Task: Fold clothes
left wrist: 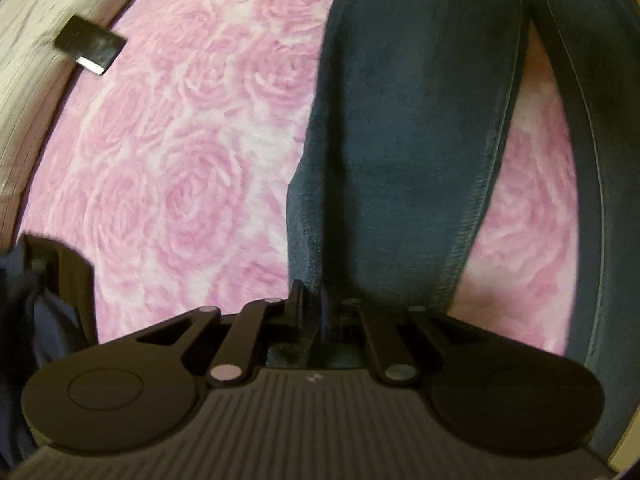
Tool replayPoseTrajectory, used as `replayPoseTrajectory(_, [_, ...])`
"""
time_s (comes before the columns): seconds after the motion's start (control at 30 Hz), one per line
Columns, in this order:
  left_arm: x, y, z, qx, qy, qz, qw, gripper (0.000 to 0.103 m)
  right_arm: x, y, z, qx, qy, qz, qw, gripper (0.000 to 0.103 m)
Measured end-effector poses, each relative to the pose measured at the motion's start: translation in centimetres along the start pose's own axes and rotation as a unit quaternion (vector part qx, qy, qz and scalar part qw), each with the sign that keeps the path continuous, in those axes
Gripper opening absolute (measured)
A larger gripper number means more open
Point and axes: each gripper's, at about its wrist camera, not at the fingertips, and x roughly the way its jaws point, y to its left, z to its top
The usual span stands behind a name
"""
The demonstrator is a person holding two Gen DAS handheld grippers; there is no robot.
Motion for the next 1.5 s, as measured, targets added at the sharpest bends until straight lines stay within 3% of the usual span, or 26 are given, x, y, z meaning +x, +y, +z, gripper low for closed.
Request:
replayPoseTrajectory(0.1, [-0.1, -1.2, 0.2, -0.022, 0.005, 0.015, 0.9996, 0.004, 3.0, -1.4, -0.1, -0.068, 0.016, 0.01, 0.997, 0.078])
replayPoseTrajectory(0.33, [-0.8, -3.6, 0.5, -0.036, 0.016, 0.056, 0.9977, 0.004, 8.9, -3.1, -0.1, -0.112, 0.05, 0.121, 0.985, 0.078])
replayPoseTrajectory(0.37, [-1.0, -4.0, 0.5, -0.035, 0.017, 0.059, 0.9975, 0.004, 9.3, -3.5, -0.1, -0.104, 0.053, 0.137, 0.984, 0.073])
replayPoseTrajectory(0.4, [-1.1, -4.3, 0.6, -0.034, 0.018, 0.063, 0.9973, 0.004, 9.6, -3.9, -0.1, -0.095, 0.056, 0.153, 0.982, 0.057])
replayPoseTrajectory(0.43, [-1.2, -4.6, 0.6, -0.033, 0.019, 0.066, 0.9971, 0.004, 9.6, -4.3, -0.2, -0.082, 0.059, 0.165, 0.981, 0.052])
replayPoseTrajectory(0.5, [-1.5, -5.1, 0.7, -0.032, 0.019, 0.072, 0.9967, 0.004, 8.8, -4.7, -0.7, -0.056, 0.057, 0.175, 0.981, 0.016])
replayPoseTrajectory(0.57, [-2.4, -5.3, 0.7, -0.034, 0.014, 0.081, 0.996, 0.004, 7.1, -4.3, -1.6, -0.04, 0.039, 0.153, 0.987, 0.013])
replayPoseTrajectory(0.63, [-3.9, -5.2, 0.8, -0.041, 0.002, 0.093, 0.9948, 0.004, 3.6, -2.9, -3.1, -0.035, 0.002, 0.103, 0.994, 0.012])
replayPoseTrajectory(0.77, [-8.7, -6.1, -0.1, -0.051, -0.029, 0.115, 0.9916, 0.004, -4.6, 1.3, -7.0, -0.032, -0.078, -0.011, 0.996, 0.012])
replayPoseTrajectory(0.87, [-11.8, -8.9, -2.0, -0.065, -0.047, 0.099, 0.9919, 0.004, -10.9, 7.0, -12.1, -0.006, -0.126, -0.084, 0.988, 0.012])
replayPoseTrajectory(1.0, [-11.4, -16.0, -3.6, -0.068, -0.027, 0.067, 0.9951, 0.004, -14.9, 16.2, -19.4, 0.016, -0.114, -0.115, 0.987, 0.012])
replayPoseTrajectory(1.1, [-11.1, -21.3, -4.8, -0.07, -0.012, 0.042, 0.9966, 0.004, -14.0, 21.8, -24.0, 0.037, -0.088, -0.105, 0.99, 0.012])
replayPoseTrajectory(1.2, [-10.9, -26.6, -6.0, -0.072, 0.003, 0.018, 0.9973, 0.004, -12.0, 25.0, -27.2, 0.054, -0.083, -0.097, 0.99, 0.015])
replayPoseTrajectory(1.23, [-10.6, -27.6, -6.2, -0.072, 0.006, 0.019, 0.9972, 0.004, -11.4, 25.8, -27.8, 0.055, -0.084, -0.094, 0.99, 0.019])
replayPoseTrajectory(1.3, [-9.9, -28.6, -6.2, -0.07, 0.011, 0.035, 0.9969, 0.004, -11.0, 26.5, -29.3, 0.066, -0.098, -0.106, 0.987, 0.06])
replayPoseTrajectory(1.33, [-9.6, -29.0, -6.3, -0.069, 0.013, 0.043, 0.9966, 0.004, -10.9, 26.8, -30.1, 0.073, -0.106, -0.114, 0.985, 0.068])
replayPoseTrajectory(1.43, [-8.5, -30.5, -6.4, -0.066, 0.019, 0.067, 0.9954, 0.005, -10.8, 26.2, -32.5, 0.125, -0.124, -0.119, 0.977, 0.07])
replayPoseTrajectory(1.5, [-8.0, -31.2, -6.6, -0.063, 0.021, 0.079, 0.9947, 0.005, -11.2, 24.6, -33.9, 0.216, -0.133, -0.095, 0.963, 0.07])
